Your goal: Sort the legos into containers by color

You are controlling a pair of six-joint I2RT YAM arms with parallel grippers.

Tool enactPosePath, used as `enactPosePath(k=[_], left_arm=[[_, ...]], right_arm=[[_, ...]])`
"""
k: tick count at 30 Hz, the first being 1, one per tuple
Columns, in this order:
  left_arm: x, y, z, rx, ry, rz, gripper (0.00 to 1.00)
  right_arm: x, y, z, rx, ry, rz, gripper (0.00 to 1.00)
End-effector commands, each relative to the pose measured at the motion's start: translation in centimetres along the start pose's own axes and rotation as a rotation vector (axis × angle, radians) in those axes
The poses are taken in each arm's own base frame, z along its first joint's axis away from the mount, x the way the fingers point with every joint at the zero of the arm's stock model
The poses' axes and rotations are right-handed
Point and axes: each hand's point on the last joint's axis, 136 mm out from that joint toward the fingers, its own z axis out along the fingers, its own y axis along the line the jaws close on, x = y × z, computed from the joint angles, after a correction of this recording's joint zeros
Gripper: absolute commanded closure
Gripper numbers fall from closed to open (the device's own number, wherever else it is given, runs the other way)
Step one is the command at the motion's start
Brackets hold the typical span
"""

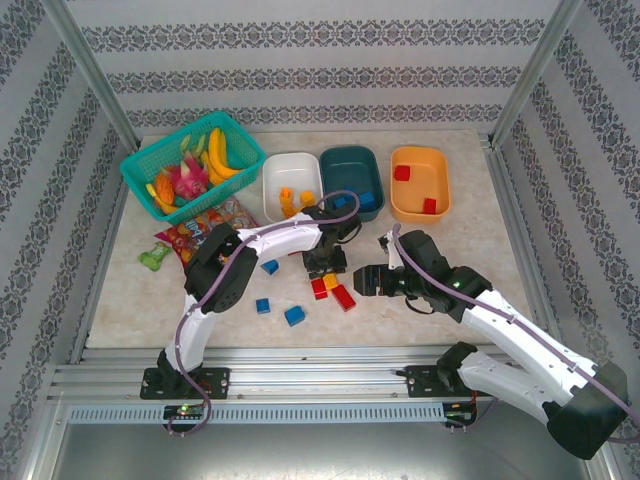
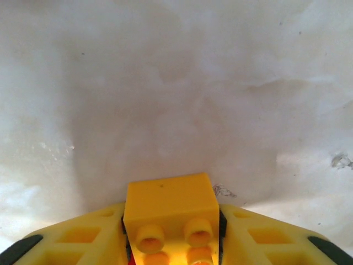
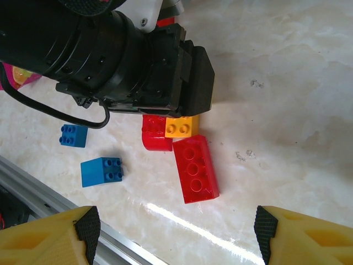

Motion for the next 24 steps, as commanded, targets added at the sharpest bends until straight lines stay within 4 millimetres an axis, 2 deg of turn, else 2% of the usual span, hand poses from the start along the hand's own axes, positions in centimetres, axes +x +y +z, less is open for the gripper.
enactPosePath(k=[1,4,7,11,13,15,18,21,24], left_arm=[[-0.2,-0.4,0.4,-0.032,-0.028,0.011,0.63],[-1.1,-1.2,-0.7,-0.01,-0.07,0.028,0.68],[-2.4,-2.2,-3.0,0.028,-0.128,0.045,0.75],[-5.3,-2.3,-8.3,0.071,-0.239,0.042,0.77],[-7.0,-1.7,-10.6,0.087,-0.283,0.034,0.77],[-9.1,-0.6,-12.5,0.095,-0.326,0.019,0.77],[-12.7,0.8,-14.3,0.121,-0.386,0.001,0.77],[-16.9,1.0,-15.3,0.189,-0.453,-0.007,0.77],[-21.3,0.9,-15.2,0.219,-0.524,0.002,0.76]], right_arm=[[0.6,-0.1,0.1,-0.01,0.013,0.0,0.24],[0.8,0.6,0.1,-0.057,0.02,-0.003,0.25],[-0.1,1.9,-0.4,-0.122,-0.013,-0.006,0.24],[-3.0,3.6,-2.0,-0.165,-0.098,-0.013,0.25],[-4.5,4.0,-2.5,-0.174,-0.129,-0.006,0.25],[-5.9,4.5,-2.6,-0.198,-0.147,0.004,0.25],[-7.6,5.0,-2.1,-0.218,-0.151,0.014,0.25],[-9.3,5.1,-0.7,-0.233,-0.148,0.046,0.24],[-11.2,5.4,0.7,-0.262,-0.161,0.091,0.24]])
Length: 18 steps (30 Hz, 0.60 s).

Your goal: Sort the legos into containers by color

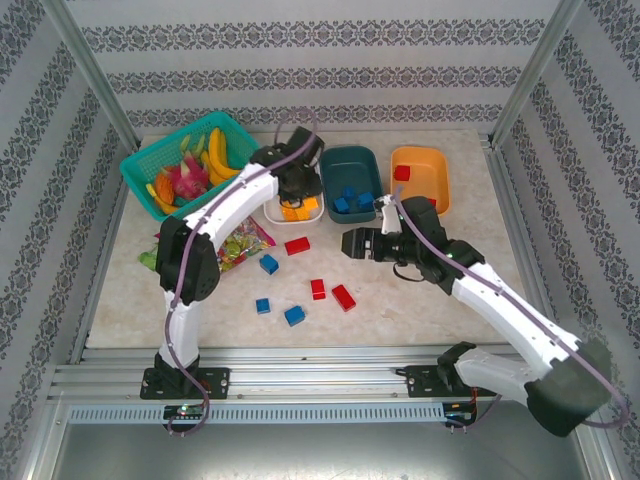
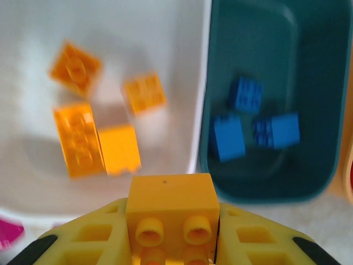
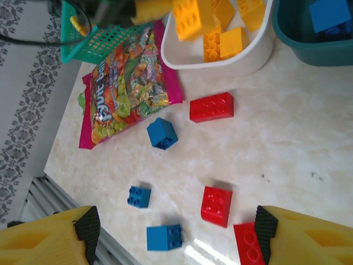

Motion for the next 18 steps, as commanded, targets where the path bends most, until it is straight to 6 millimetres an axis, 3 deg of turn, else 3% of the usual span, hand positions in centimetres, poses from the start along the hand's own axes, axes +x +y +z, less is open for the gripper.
enactPosePath(k=[1,5,9,14,18], left_arm=[[-4.3,-0.5,2.4,0.035,-0.09,0.06,0.76],[-8.3,-0.2,6.5,0.063,-0.145,0.055,0.75],[-10.4,0.8,10.0,0.09,-0.138,0.023,0.75],[-10.4,1.3,13.0,0.119,-0.111,0.003,0.74],[-9.8,1.5,14.2,0.122,-0.088,-0.013,0.69]], right_arm=[[-3.0,1.6,1.2,-0.081,-0.049,0.039,0.24],[-5.2,2.1,3.0,-0.106,-0.058,0.061,0.24],[-6.9,2.3,4.5,-0.117,-0.069,0.087,0.24],[-8.0,1.5,5.7,-0.083,-0.089,0.121,0.23],[-8.1,1.5,6.3,-0.092,-0.079,0.136,0.23]])
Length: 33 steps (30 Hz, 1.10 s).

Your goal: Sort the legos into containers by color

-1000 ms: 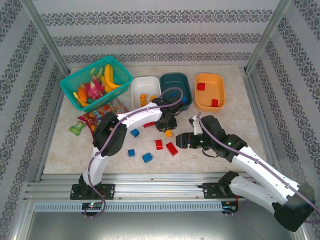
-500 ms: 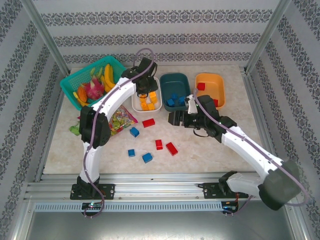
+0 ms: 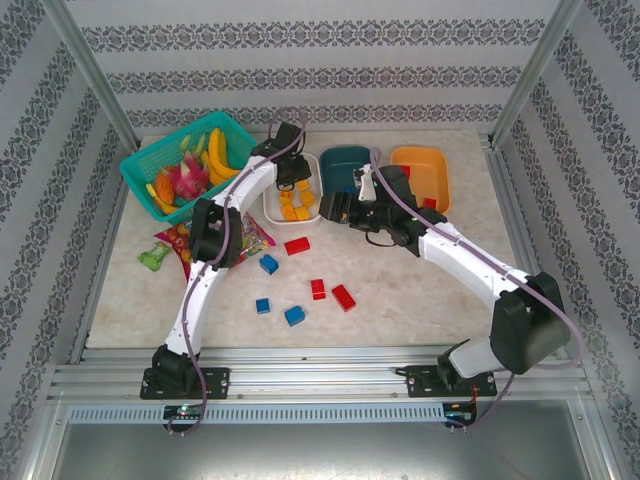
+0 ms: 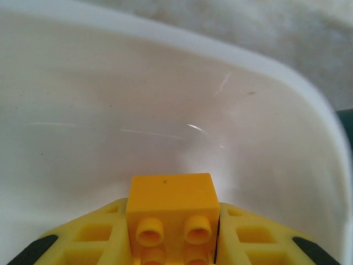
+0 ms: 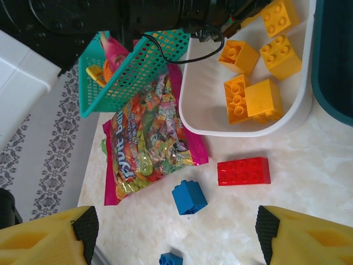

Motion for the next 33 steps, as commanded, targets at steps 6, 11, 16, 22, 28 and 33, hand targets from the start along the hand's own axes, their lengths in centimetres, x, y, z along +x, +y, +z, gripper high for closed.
enactPosePath(k=[6,11,16,22,28,33], left_arm=[[-1.5,-1.9,-1.5,0.076,-0.027,-0.009,0.53],[-2.0,-2.6,-3.5,0.085,-0.034,-0.012,0.44],[-3.7,-3.9,-8.0,0.113,-0.081,-0.031,0.42],[-2.2,-6.7,-15.6,0.171,-0.094,0.002,0.4],[6.2,-5.1,-21.5,0.199,0.005,0.046,0.38],[14.3,0.3,-25.2,0.185,0.086,0.041,0.34]], right_arm=[[-0.9,0.2,0.7,-0.018,-0.003,0.008,0.23],[-0.4,-0.7,0.1,0.047,0.011,-0.03,0.23],[1.4,-2.1,-1.9,0.209,0.059,-0.168,0.24],[8.7,-4.8,-4.5,0.415,0.286,-0.281,0.26],[16.4,-6.2,-5.7,0.477,0.512,-0.347,0.24],[19.7,-8.8,-5.0,0.547,0.607,-0.36,0.22]])
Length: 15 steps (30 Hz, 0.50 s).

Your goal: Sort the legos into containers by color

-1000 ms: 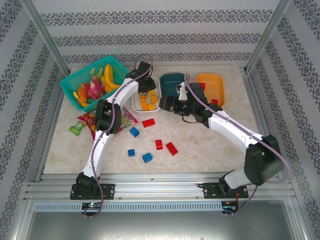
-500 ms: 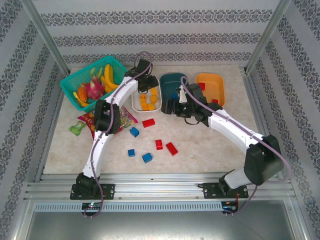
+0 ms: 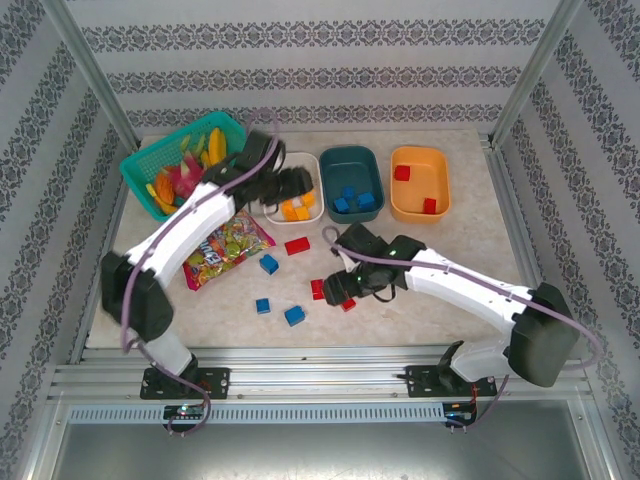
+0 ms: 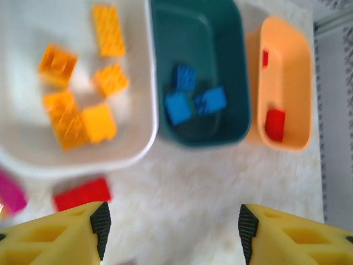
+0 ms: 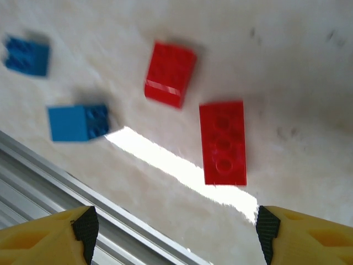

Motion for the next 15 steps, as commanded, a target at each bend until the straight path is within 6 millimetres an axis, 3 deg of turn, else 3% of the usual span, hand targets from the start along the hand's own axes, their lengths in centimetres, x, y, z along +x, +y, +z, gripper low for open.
enactPosePath(k=[1,4,7,10,15], left_arm=[[5.7,3.4,-1.1,-0.037,0.081,-0.032,0.34],[10.3,5.4,-2.5,-0.036,0.129,-0.039,0.34],[13.3,6.8,-3.4,-0.035,0.151,-0.054,0.34],[14.8,7.9,-3.8,-0.048,0.155,-0.052,0.35],[15.2,7.9,-4.1,-0.024,0.142,-0.025,0.35]], right_arm=[[2.2,-2.1,2.1,0.093,0.085,0.005,0.21],[1.9,-2.4,3.7,0.102,0.114,-0.004,0.21],[1.3,-2.2,5.2,0.095,0.142,-0.019,0.21],[0.8,-2.5,6.5,0.105,0.167,-0.017,0.22],[-0.4,-3.6,7.7,0.147,0.167,-0.002,0.3]])
